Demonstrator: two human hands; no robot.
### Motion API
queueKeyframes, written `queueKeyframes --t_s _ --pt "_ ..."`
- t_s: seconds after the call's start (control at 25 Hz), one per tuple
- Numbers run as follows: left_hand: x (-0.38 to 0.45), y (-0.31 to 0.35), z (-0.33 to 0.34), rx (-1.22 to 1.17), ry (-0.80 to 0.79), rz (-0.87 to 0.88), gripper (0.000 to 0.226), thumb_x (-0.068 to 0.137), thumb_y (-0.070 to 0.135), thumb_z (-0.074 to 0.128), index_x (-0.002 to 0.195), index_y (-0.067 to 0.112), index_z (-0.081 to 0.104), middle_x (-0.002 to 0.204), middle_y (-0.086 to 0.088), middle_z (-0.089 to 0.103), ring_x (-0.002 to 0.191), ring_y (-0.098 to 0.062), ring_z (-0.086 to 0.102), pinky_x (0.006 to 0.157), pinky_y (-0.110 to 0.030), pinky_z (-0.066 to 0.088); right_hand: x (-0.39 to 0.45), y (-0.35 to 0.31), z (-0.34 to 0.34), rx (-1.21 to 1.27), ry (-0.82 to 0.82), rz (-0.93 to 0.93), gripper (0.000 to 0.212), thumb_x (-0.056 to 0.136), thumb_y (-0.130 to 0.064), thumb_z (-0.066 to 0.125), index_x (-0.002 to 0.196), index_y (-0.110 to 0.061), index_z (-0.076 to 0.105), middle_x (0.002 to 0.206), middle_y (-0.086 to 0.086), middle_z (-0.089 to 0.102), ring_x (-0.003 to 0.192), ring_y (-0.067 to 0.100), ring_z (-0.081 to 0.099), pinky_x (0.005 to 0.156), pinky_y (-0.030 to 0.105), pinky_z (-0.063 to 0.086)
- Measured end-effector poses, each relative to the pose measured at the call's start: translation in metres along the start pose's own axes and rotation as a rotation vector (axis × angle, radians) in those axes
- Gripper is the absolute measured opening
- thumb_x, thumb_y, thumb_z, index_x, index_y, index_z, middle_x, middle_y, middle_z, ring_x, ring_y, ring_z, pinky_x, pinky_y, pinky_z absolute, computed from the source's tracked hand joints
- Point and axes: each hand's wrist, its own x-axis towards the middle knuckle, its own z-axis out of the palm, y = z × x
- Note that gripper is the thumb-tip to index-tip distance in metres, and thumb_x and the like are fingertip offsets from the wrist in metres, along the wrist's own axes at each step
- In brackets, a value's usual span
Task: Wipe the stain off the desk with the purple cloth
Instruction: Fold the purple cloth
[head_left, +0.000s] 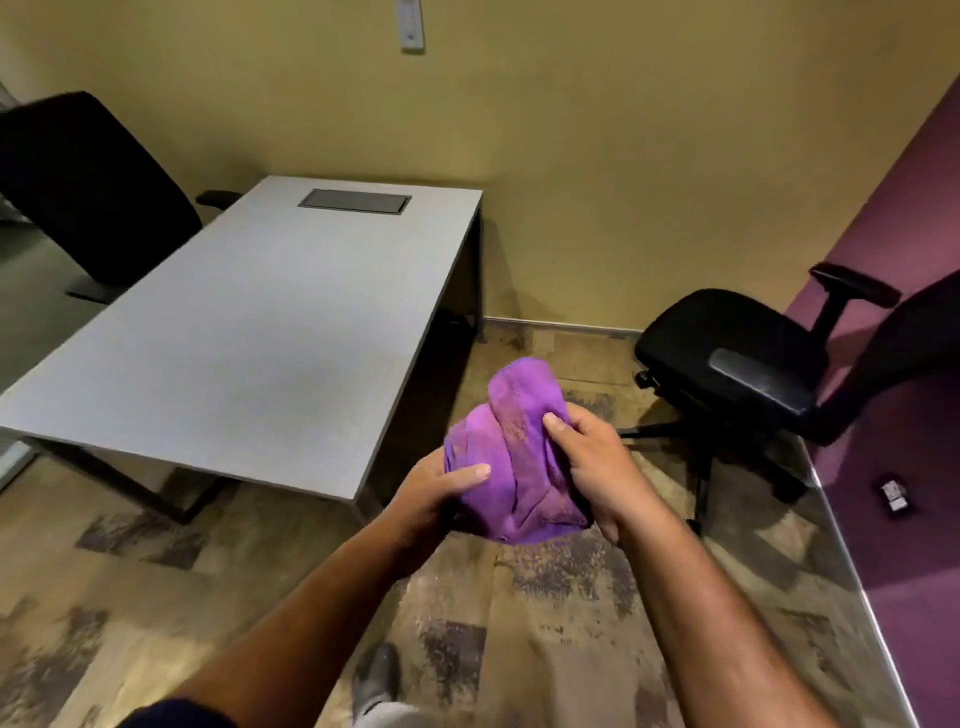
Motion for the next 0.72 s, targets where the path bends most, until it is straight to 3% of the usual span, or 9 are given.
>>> queueKeyframes --t_s 0.08,0.12,0.24,0.32,0.44,0.56,0.64,0.72 --pt "0.007 0.000 0.019 0.007 0.147 0.080 0.048 0.094 0.001 0.063 0.142 0.000 0.062 0.143 -0.027 0.067 0.136 -0.044 0.062 0.107 -0.046 0.054 0.001 -0.021 -0.030 -0.050 0.022 -0.025 0.028 0.112 -0.017 0.049 0.108 -0.017 0.077 0.109 0.008 0.082 0.104 0.024 0.074 0.095 0.042 0.056" --pt "0.008 -0.001 0.028 0.006 0.184 0.126 0.047 0.096 -0.002 0.058 0.142 0.001 0.062 0.143 -0.027 0.067 0.134 -0.042 0.064 0.107 -0.046 0.054 0.002 -0.028 -0.044 -0.022 0.026 -0.003 0.029 0.113 -0.019 0.048 0.111 -0.017 0.077 0.111 0.010 0.083 0.109 0.028 0.076 0.100 0.045 0.056" --pt "0.017 0.001 0.042 0.059 0.223 0.180 0.041 0.099 0.004 0.058 0.138 0.011 0.067 0.137 -0.016 0.074 0.127 -0.031 0.071 0.101 -0.039 0.056 0.017 -0.041 -0.071 -0.008 -0.007 0.096 0.031 0.114 -0.026 0.046 0.122 -0.019 0.075 0.115 0.012 0.083 0.118 0.037 0.074 0.107 0.055 0.054" --pt "0.034 0.009 0.041 0.059 0.270 0.179 0.034 0.100 0.011 0.059 0.130 0.014 0.074 0.131 -0.013 0.077 0.123 -0.029 0.072 0.097 -0.037 0.056 0.034 -0.047 -0.075 0.019 -0.050 0.146 0.032 0.114 -0.029 0.049 0.126 -0.013 0.073 0.121 0.018 0.080 0.118 0.037 0.074 0.109 0.054 0.053" --pt "0.072 0.033 0.027 0.077 0.269 0.183 0.026 0.105 0.021 0.059 0.120 0.020 0.080 0.124 -0.010 0.080 0.116 -0.024 0.075 0.088 -0.028 0.060 0.072 -0.056 -0.076 0.045 -0.120 0.151 0.030 0.109 -0.026 0.058 0.128 -0.009 0.073 0.123 0.023 0.078 0.107 0.035 0.073 0.097 0.048 0.055" --pt "0.125 0.065 -0.004 0.128 0.200 0.229 0.028 0.101 0.013 0.064 0.125 0.023 0.076 0.123 -0.007 0.081 0.109 -0.020 0.079 0.083 -0.025 0.063 0.129 -0.064 -0.072 0.057 -0.193 0.099 0.028 0.109 -0.014 0.057 0.132 -0.011 0.073 0.108 0.012 0.081 0.084 0.018 0.075 0.070 0.030 0.060" --pt "0.161 0.085 -0.028 0.081 0.204 0.211 0.033 0.095 0.002 0.065 0.121 0.017 0.078 0.114 -0.011 0.083 0.097 -0.022 0.081 0.077 -0.030 0.065 0.169 -0.073 -0.067 0.032 -0.225 0.030 0.030 0.108 -0.006 0.055 0.130 -0.014 0.075 0.112 0.011 0.081 0.090 0.021 0.074 0.075 0.032 0.061" --pt "0.189 0.102 -0.043 -0.059 0.241 0.142 0.029 0.091 0.004 0.066 0.116 0.008 0.080 0.109 -0.018 0.082 0.092 -0.028 0.082 0.082 -0.040 0.067 0.203 -0.088 -0.064 -0.059 -0.228 -0.011 0.037 0.105 0.002 0.054 0.112 -0.019 0.083 0.109 0.002 0.083 0.092 0.019 0.072 0.070 0.028 0.060"
